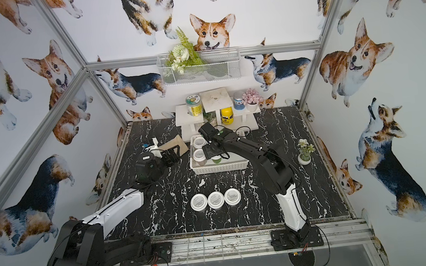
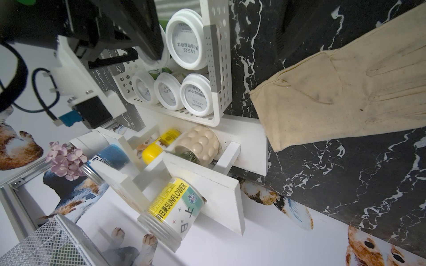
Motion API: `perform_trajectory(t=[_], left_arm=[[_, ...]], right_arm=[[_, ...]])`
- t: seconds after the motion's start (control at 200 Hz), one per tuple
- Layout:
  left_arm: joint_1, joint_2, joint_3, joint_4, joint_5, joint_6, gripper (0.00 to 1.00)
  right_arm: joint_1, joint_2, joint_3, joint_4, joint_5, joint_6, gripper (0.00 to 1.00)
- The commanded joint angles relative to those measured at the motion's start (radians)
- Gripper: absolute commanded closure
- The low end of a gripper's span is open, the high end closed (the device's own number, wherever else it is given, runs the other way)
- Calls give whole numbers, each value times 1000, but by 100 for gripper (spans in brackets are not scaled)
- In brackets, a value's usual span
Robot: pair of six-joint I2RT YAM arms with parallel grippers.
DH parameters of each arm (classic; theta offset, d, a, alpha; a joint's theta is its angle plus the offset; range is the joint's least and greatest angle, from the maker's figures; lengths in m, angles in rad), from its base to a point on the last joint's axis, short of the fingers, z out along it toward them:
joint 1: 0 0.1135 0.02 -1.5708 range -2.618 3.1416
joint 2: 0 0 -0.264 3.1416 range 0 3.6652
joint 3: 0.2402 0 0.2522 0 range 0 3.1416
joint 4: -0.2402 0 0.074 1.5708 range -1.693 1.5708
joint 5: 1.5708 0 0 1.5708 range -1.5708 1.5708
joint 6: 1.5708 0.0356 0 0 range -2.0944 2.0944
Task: Put the yogurt in the basket
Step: Place the yogurt in the basket.
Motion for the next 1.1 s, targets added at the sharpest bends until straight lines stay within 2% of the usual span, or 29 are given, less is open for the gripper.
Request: perform_trajectory(t=[0.0, 0.48, 1.096], left_arm=[[1, 1, 6, 24, 6, 4, 19], [0, 2, 7, 23, 6, 5, 19], [1, 2, 7, 24, 6, 4, 19]], right_arm=[[0, -33, -12, 21, -15, 0, 18], [-8, -138, -206, 96, -35, 8, 17], [-10, -89, -172, 153, -60, -15, 18]])
